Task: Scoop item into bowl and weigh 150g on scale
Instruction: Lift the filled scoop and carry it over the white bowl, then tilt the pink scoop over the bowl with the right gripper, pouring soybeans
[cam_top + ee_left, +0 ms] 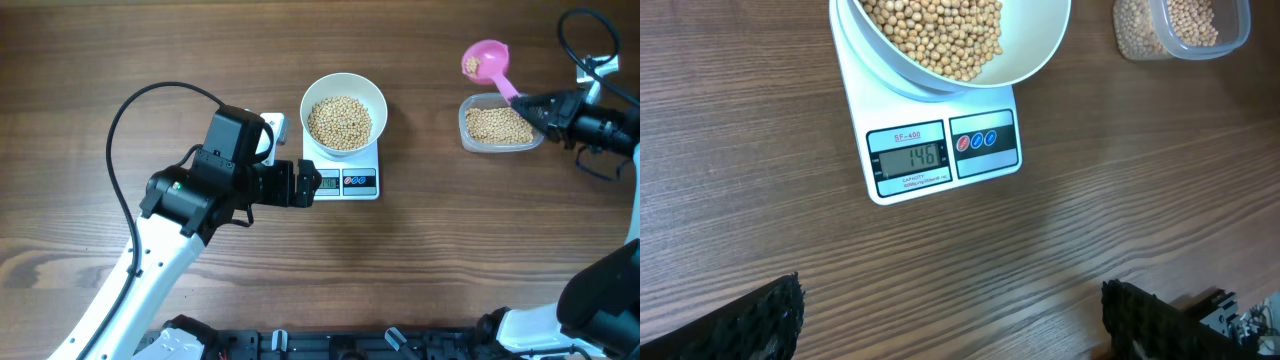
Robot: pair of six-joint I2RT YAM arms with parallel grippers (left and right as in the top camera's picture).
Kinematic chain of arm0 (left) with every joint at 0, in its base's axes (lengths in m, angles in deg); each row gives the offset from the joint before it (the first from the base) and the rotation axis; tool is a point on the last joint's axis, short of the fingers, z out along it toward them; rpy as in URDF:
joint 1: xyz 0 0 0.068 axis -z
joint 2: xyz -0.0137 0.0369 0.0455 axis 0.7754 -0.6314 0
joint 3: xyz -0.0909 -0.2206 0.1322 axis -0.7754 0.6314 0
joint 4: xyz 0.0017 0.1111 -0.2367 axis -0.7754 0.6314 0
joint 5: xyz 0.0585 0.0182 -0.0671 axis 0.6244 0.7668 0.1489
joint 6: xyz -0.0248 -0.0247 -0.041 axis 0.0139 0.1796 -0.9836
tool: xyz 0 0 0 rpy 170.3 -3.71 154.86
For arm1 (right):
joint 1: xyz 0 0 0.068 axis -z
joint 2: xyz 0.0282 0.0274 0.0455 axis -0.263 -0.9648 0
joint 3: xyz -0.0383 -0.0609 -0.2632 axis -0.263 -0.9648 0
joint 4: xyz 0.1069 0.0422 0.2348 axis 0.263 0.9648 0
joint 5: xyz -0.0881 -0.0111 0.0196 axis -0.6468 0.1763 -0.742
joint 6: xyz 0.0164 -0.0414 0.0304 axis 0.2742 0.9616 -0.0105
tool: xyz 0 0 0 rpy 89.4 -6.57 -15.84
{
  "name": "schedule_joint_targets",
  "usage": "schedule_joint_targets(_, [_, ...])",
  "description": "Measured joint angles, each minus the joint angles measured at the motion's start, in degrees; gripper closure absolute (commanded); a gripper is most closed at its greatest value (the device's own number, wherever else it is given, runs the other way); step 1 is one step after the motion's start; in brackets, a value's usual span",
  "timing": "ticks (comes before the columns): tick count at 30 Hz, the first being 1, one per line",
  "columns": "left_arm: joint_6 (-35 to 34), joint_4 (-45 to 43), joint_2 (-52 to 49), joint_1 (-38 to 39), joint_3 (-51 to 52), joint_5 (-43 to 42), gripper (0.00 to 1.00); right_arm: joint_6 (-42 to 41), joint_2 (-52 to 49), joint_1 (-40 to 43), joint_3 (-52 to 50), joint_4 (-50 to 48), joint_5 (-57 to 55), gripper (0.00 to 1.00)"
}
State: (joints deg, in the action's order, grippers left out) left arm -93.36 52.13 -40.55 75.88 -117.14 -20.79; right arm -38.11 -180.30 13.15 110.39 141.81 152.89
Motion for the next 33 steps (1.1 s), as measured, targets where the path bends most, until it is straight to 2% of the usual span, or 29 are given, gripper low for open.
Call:
schedule_joint_targets(5, [0.0,0.0,0.0,0.0,0.0,0.0,0.0,0.0,0.0,-6.7,0.0,-1.2,3.4,0.96])
schedule_joint_targets(10, [0.0,0.0,0.0,0.0,0.0,0.0,0.0,0.0,0.0,-15.5,0.0,-4.4,1.8,0.96])
schedule_joint_targets(21, [0.0,0.0,0.0,0.0,0.0,0.0,0.0,0.1,0.0,-32.1,0.0,-11.2,-16.5,0.96])
schedule_joint_targets(33, [0.0,0.0,0.0,0.0,0.0,0.0,0.0,5.7,0.4,-43.3,0.0,-12.3,-36.0,0.96])
